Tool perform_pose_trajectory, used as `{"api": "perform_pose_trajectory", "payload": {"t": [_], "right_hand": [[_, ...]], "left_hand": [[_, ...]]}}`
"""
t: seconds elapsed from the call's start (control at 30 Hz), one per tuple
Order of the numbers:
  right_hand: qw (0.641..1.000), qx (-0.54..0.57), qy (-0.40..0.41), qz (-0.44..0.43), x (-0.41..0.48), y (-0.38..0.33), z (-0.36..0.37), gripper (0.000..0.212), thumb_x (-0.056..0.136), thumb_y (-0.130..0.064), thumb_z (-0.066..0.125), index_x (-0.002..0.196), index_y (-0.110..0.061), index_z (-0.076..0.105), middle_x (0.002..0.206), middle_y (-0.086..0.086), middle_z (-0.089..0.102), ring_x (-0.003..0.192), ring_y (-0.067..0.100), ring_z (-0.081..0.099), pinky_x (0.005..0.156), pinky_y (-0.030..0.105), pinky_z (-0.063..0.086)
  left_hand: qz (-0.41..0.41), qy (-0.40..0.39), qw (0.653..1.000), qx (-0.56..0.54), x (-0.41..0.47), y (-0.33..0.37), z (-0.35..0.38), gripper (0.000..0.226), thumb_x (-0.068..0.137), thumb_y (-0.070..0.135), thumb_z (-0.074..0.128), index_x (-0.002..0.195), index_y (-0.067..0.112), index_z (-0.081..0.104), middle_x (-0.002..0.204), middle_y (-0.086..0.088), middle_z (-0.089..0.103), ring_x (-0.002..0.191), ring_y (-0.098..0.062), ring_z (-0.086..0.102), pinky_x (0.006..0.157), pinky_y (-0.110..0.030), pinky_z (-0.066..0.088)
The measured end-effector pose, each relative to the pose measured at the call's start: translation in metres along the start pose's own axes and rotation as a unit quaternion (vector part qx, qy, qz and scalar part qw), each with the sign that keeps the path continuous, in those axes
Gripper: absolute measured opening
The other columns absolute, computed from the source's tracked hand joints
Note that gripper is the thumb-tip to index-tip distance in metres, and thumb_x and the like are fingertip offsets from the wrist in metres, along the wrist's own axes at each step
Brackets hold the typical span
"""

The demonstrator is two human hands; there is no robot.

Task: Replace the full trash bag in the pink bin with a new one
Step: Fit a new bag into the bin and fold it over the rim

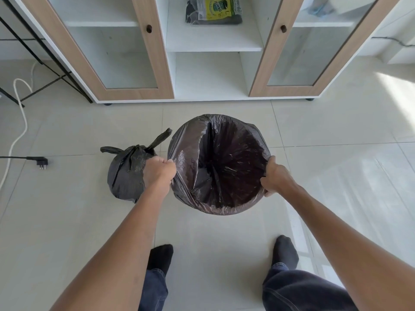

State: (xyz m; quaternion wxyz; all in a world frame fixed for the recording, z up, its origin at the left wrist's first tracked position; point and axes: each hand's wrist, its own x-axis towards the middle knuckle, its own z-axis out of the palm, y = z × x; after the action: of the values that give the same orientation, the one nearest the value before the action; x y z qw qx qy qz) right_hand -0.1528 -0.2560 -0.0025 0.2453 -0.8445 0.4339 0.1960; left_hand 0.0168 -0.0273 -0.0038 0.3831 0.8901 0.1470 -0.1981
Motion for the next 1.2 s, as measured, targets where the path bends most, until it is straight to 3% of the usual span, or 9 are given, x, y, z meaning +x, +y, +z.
{"api": "perform_pose_trajectory", "payload": {"t": [0.07, 0.13, 0.3, 0.53, 0.77, 0.9, 1.0, 1.1, 1.2], "right_hand": [[1.0, 0.01, -0.003, 0.007, -0.002, -0.002, -0.001, 0.03, 0.085, 0.003, 0.037, 0.113, -0.005, 0.03, 0.061, 0.016, 0.069, 0.058, 0.028, 0.07, 0.071, 0.041, 0.06], [1.0, 0.016, -0.002, 0.011, -0.004, -0.003, -0.002, 0.032, 0.086, 0.003, 0.037, 0.117, -0.004, 0.03, 0.061, 0.016, 0.068, 0.055, 0.028, 0.069, 0.069, 0.04, 0.059], [0.999, 0.028, -0.01, 0.014, -0.006, -0.004, -0.004, 0.048, 0.086, 0.001, 0.037, 0.132, -0.001, 0.024, 0.06, 0.016, 0.069, 0.044, 0.022, 0.066, 0.06, 0.033, 0.054], [1.0, 0.022, -0.009, 0.015, -0.007, -0.007, -0.003, 0.046, 0.083, 0.001, 0.036, 0.128, -0.002, 0.026, 0.058, 0.015, 0.067, 0.044, 0.022, 0.064, 0.049, 0.029, 0.044], [0.999, 0.039, -0.014, 0.006, -0.007, -0.006, -0.002, 0.035, 0.082, 0.001, 0.035, 0.116, -0.005, 0.03, 0.053, 0.014, 0.067, 0.042, 0.024, 0.066, 0.053, 0.03, 0.048], [0.999, 0.036, -0.012, -0.001, -0.003, -0.005, -0.001, 0.032, 0.082, 0.001, 0.035, 0.112, -0.006, 0.03, 0.056, 0.016, 0.068, 0.046, 0.027, 0.068, 0.057, 0.031, 0.052], [0.999, 0.033, -0.012, 0.004, -0.003, -0.004, 0.0, 0.028, 0.081, 0.001, 0.034, 0.106, -0.009, 0.03, 0.058, 0.017, 0.068, 0.048, 0.027, 0.069, 0.055, 0.031, 0.049], [0.999, 0.033, -0.014, 0.005, -0.003, -0.004, 0.0, 0.027, 0.08, 0.001, 0.034, 0.104, -0.01, 0.03, 0.06, 0.018, 0.069, 0.049, 0.027, 0.069, 0.052, 0.03, 0.047], [0.999, 0.035, -0.015, -0.001, -0.004, -0.006, 0.0, 0.025, 0.081, 0.001, 0.034, 0.104, -0.011, 0.031, 0.062, 0.018, 0.069, 0.048, 0.028, 0.069, 0.05, 0.029, 0.046]], "left_hand": [[-0.033, -0.021, 0.999, -0.037, 0.004, 0.003, 0.0, 0.01, 0.093, 0.021, 0.057, 0.093, 0.014, 0.064, 0.086, -0.006, 0.068, 0.077, -0.026, 0.066, 0.075, -0.034, 0.055], [-0.057, -0.075, 0.993, -0.071, 0.007, 0.004, -0.007, 0.012, 0.096, 0.016, 0.053, 0.104, 0.012, 0.062, 0.084, -0.004, 0.063, 0.071, -0.018, 0.06, 0.062, -0.028, 0.05], [-0.025, -0.206, 0.976, -0.06, 0.014, -0.008, -0.025, 0.014, 0.102, 0.021, 0.048, 0.105, 0.013, 0.059, 0.088, -0.003, 0.054, 0.065, -0.012, 0.048, 0.057, -0.024, 0.052], [0.046, -0.16, 0.986, -0.015, 0.018, -0.026, -0.018, 0.02, 0.103, 0.027, 0.044, 0.099, 0.012, 0.056, 0.07, -0.002, 0.039, 0.054, -0.014, 0.032, 0.043, -0.023, 0.03], [-0.052, -0.173, 0.979, -0.098, 0.029, -0.019, -0.02, 0.022, 0.095, 0.035, 0.053, 0.084, 0.017, 0.057, 0.066, 0.002, 0.049, 0.047, -0.011, 0.029, 0.04, -0.02, 0.022], [0.098, -0.143, 0.985, 0.01, 0.035, -0.021, -0.018, 0.05, 0.091, 0.053, 0.056, 0.059, 0.017, 0.045, 0.057, 0.003, 0.049, 0.053, -0.016, 0.04, 0.052, -0.025, 0.036], [0.135, -0.13, 0.982, 0.002, 0.04, -0.021, -0.017, 0.044, 0.096, 0.044, 0.053, 0.066, 0.013, 0.047, 0.057, -0.001, 0.036, 0.056, -0.018, 0.037, 0.058, -0.029, 0.036], [0.103, -0.127, 0.985, -0.05, 0.04, -0.018, -0.012, 0.031, 0.1, 0.039, 0.049, 0.079, 0.016, 0.053, 0.059, 0.001, 0.027, 0.054, -0.015, 0.029, 0.054, -0.028, 0.039], [0.026, -0.126, 0.984, -0.123, 0.042, -0.023, -0.003, 0.03, 0.1, 0.042, 0.048, 0.088, 0.02, 0.063, 0.067, -0.001, 0.044, 0.062, -0.014, 0.044, 0.046, -0.022, 0.042]]}}
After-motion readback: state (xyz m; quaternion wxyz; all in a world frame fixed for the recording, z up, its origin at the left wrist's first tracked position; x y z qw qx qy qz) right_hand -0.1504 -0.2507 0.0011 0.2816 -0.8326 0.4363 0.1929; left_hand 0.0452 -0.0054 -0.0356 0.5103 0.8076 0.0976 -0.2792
